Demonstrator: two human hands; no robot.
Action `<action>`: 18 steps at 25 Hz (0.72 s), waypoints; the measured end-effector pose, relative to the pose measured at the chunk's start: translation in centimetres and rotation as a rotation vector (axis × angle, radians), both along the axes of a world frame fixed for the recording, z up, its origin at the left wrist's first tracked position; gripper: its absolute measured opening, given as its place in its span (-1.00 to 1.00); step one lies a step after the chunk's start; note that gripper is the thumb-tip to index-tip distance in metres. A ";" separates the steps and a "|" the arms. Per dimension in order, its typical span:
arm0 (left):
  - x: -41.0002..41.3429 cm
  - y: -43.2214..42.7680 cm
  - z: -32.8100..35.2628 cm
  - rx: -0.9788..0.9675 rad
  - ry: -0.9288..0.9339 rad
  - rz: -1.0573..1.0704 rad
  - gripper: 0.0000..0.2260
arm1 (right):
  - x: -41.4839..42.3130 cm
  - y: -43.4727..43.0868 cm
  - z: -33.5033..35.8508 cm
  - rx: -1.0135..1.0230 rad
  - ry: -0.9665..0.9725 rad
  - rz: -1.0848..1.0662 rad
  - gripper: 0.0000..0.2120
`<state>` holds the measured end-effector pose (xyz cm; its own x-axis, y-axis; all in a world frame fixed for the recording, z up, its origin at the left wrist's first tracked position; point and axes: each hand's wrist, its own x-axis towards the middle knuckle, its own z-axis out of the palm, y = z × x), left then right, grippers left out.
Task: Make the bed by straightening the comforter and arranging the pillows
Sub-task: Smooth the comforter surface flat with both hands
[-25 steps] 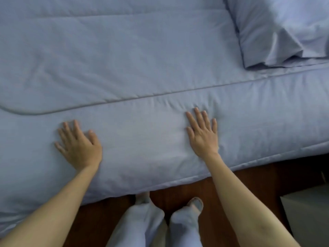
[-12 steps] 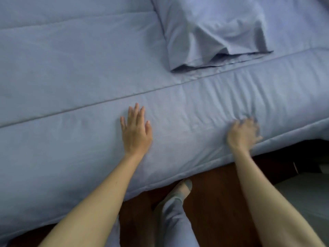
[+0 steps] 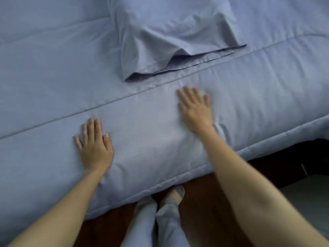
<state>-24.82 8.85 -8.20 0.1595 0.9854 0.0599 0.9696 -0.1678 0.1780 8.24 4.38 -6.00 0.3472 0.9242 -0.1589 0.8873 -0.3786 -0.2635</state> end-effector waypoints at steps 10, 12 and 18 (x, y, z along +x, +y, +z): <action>10.3 -0.8 2.6 -0.074 -0.197 -0.087 -0.47 | 17.9 -10.3 4.2 -0.439 0.036 -0.552 -0.46; 17.8 -2.7 3.5 -0.046 -0.293 -0.214 -0.51 | 18.5 -9.4 4.5 -0.501 0.054 -0.533 -0.44; 36.5 -6.8 5.6 -0.286 -0.374 -0.482 -0.47 | 24.2 -10.3 4.4 -0.414 -0.187 -0.070 -0.33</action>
<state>11.70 2.01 -2.56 0.6045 0.7946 -0.0559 0.6627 -0.4628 0.5888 32.44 -5.90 -1.61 0.4641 0.7693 -0.4390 0.8738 -0.4788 0.0847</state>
